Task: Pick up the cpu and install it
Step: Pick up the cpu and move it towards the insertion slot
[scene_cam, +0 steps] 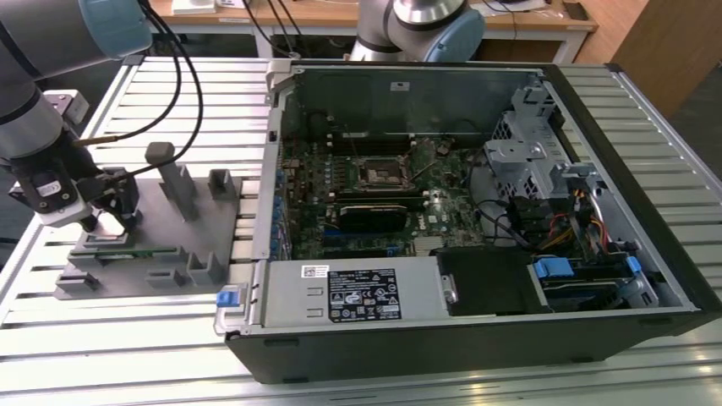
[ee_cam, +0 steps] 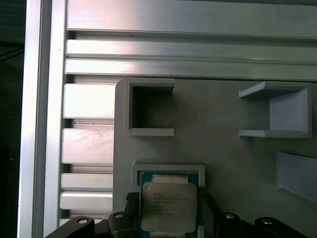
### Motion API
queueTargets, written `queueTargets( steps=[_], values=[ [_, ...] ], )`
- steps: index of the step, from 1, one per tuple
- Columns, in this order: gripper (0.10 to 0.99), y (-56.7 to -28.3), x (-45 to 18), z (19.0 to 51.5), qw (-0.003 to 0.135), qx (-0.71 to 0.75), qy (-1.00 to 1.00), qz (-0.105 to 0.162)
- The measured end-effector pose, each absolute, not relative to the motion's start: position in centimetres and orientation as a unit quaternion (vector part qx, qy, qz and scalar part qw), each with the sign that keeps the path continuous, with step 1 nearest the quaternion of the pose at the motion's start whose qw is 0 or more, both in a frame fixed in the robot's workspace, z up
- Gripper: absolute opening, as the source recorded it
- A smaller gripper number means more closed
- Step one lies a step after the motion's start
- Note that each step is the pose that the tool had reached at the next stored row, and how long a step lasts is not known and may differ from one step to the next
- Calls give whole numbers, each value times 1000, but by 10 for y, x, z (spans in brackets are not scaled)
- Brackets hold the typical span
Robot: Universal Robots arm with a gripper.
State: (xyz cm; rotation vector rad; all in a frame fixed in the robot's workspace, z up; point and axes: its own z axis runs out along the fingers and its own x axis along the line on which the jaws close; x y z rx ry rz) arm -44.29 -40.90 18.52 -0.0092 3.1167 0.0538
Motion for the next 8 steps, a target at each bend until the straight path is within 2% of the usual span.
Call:
queueTargets(
  steps=[1,2,8],
  values=[
    [612,-409,-443,185,12,-3,1000,17],
    [553,-409,-443,185,12,-3,1000,17],
    [533,-409,-443,186,12,-3,1000,17]
  ],
)
